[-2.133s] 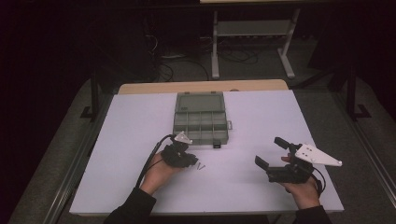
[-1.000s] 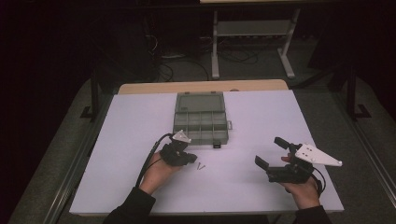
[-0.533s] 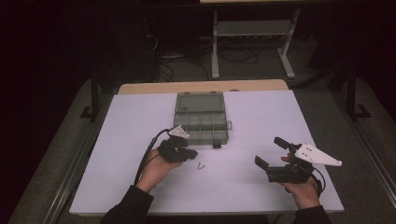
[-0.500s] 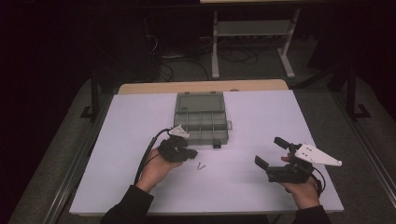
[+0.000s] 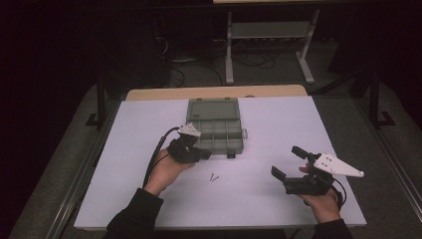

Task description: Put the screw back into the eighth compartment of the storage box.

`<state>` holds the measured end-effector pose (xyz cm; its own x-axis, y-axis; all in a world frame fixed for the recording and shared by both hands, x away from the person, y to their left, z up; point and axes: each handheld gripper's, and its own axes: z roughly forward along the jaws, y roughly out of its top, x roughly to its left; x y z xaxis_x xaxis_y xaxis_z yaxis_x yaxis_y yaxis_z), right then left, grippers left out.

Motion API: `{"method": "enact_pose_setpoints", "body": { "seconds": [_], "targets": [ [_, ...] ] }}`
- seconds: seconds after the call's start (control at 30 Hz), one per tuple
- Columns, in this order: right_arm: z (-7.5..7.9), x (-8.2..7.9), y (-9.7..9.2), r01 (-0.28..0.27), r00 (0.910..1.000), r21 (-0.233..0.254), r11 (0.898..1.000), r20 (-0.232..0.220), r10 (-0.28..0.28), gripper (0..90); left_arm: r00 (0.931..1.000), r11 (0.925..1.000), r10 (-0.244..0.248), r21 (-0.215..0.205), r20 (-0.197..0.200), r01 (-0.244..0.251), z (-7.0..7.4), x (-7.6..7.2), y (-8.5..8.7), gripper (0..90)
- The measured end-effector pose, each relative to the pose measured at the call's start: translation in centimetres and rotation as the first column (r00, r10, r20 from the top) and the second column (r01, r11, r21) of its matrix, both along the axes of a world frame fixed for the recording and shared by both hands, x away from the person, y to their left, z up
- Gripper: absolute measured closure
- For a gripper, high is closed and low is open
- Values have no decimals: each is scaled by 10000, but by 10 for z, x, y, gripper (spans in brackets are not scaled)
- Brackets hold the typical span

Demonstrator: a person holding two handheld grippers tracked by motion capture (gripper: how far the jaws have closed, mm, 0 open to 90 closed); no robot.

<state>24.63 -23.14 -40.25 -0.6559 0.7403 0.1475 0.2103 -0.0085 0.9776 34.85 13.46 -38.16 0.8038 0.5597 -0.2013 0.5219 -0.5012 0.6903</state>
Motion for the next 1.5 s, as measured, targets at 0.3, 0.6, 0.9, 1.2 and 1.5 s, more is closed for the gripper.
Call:
{"method": "enact_pose_setpoints", "body": {
  "seconds": [0.3, 0.6, 0.9, 1.2, 1.5],
  "targets": [
    [0, 0, 0, -19, 10000, -6, 10000, 1, 19, 0, 9998, 9998, -179, -64, 95, 179, 7, 12, -6, 883],
    [0, 0, 0, -40, 10000, 28, 10000, -23, 40, 0, 9992, 9993, -361, -127, 165, 363, 15, 20, -17, 883],
    [0, 0, 0, -23, 10000, 62, 10000, -6, 23, 0, 9966, 9976, -688, -25, 463, 690, 24, 34, -33, 883],
    [0, 0, 0, -33, 10000, 98, 9999, 5, 33, 0, 9942, 9957, -919, 144, 563, 913, 21, 48, -49, 883],
    [0, 0, 0, -49, 10000, 117, 9999, 8, 49, 0, 9958, 9964, -823, 214, 400, 815, 11, 61, -66, 883]
  ]
}}
